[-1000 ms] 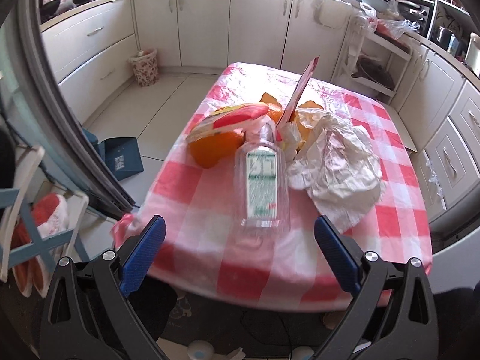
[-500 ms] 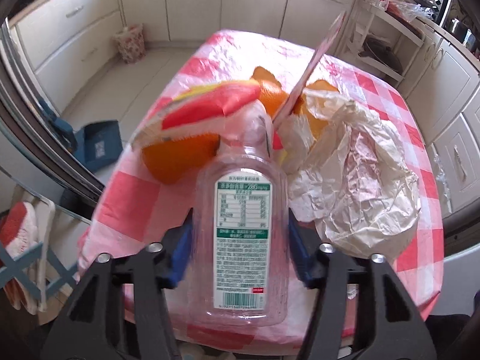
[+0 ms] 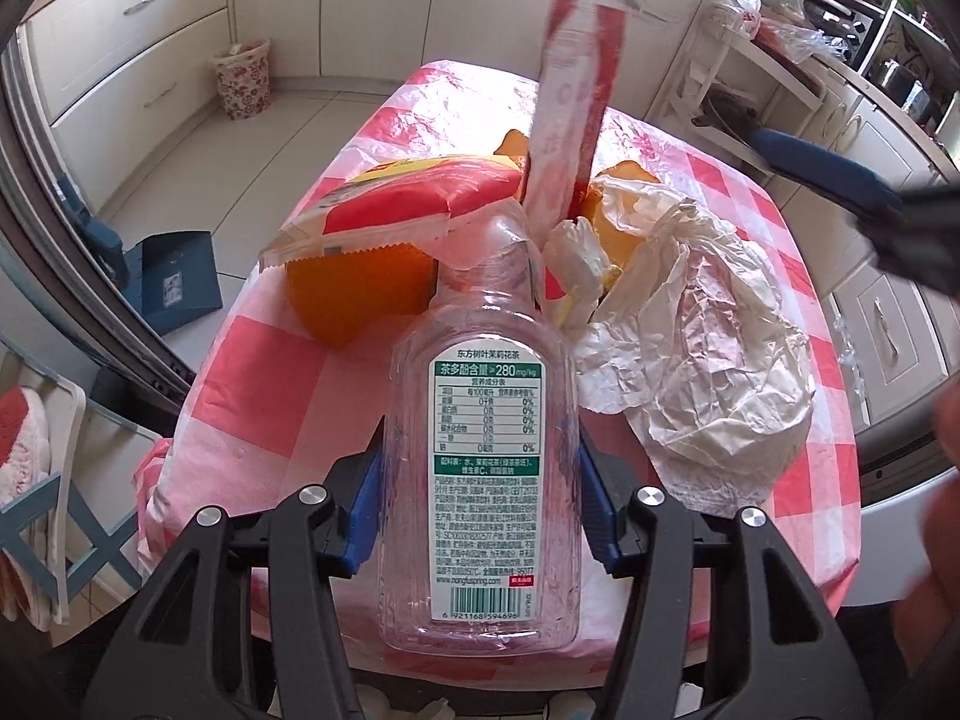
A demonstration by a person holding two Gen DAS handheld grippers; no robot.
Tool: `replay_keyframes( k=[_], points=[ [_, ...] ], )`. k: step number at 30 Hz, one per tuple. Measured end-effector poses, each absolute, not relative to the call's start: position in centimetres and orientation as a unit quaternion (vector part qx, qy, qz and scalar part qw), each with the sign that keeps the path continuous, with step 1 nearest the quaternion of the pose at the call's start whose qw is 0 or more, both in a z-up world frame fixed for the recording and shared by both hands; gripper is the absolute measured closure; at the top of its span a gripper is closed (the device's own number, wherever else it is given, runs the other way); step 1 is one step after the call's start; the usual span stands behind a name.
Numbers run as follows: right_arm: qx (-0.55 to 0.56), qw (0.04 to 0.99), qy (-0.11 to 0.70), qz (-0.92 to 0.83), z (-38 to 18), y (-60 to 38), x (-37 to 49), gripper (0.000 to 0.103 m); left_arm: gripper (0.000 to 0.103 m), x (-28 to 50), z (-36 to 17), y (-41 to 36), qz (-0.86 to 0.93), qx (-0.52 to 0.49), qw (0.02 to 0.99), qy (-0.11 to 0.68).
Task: Collect trash
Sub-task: 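Grasp the red-and-white snack wrapper with the right gripper while the left lifts the bottle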
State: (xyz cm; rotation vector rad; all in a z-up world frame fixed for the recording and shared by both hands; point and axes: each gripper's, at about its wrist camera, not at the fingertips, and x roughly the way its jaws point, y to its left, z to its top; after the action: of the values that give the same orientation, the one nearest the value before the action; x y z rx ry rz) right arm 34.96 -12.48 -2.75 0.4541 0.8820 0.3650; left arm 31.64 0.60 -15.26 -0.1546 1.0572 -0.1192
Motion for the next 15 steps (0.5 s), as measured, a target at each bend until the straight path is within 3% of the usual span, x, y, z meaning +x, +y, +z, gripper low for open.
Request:
replay_keyframes(
  k=[6, 8, 9, 10, 12, 15],
  points=[
    [0.129, 0.862, 0.473, 0.128, -6.7, -9.8, 40.5, 0.007, 0.051, 31.2, -15.2, 1.9, -0.067, -0.097, 0.854, 0.506],
    [0.146, 0.85, 0.487, 0.14, -8.0, -10.9, 41.7, 0.034, 0.051, 31.2, -15.2, 2.1, -0.069, -0.096, 0.855, 0.505],
    [0.172, 0.841, 0.493, 0.142, -8.4, -11.9, 42.0, 0.06, 0.051, 31.1, -15.2, 2.2, -0.07, -0.097, 0.854, 0.506],
    [0.196, 0.836, 0.491, 0.147, -8.6, -12.8, 42.0, 0.076, 0.051, 31.1, -15.1, 2.3, -0.072, -0.1, 0.853, 0.506],
    [0.209, 0.837, 0.48, 0.155, -8.5, -14.1, 41.3, 0.09, 0.051, 31.1, -15.0, 2.5, -0.075, -0.104, 0.853, 0.506],
    [0.241, 0.84, 0.45, 0.184, -7.7, -15.8, 39.6, 0.097, 0.051, 30.9, -14.7, 3.0, -0.079, -0.114, 0.853, 0.503]
  ],
)
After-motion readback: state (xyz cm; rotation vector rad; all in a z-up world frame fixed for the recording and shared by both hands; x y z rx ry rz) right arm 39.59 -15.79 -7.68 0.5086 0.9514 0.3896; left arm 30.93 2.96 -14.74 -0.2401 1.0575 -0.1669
